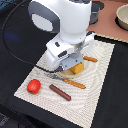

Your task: Interact with the objects in diverse but meaningful ways.

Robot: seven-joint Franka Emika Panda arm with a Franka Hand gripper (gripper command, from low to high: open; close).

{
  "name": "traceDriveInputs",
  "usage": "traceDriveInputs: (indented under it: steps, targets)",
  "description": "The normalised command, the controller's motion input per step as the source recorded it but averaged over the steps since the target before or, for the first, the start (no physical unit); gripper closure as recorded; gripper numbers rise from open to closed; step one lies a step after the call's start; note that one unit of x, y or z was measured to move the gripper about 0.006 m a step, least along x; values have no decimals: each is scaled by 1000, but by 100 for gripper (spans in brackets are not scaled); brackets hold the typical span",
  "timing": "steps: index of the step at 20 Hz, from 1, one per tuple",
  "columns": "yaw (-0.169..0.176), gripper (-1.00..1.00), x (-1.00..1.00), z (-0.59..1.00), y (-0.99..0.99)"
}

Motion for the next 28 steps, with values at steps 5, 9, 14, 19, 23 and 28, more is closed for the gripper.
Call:
traceDriveInputs:
  steps: [5, 9, 14, 19, 23, 28]
  targets:
    - [0, 100, 292, 0, -61]
    - [0, 100, 286, -3, -46]
    - [1, 100, 195, 514, -44]
    - [-5, 100, -92, 1000, 85]
    - [0, 100, -529, 1000, 156]
    - [0, 100, -851, 893, 228]
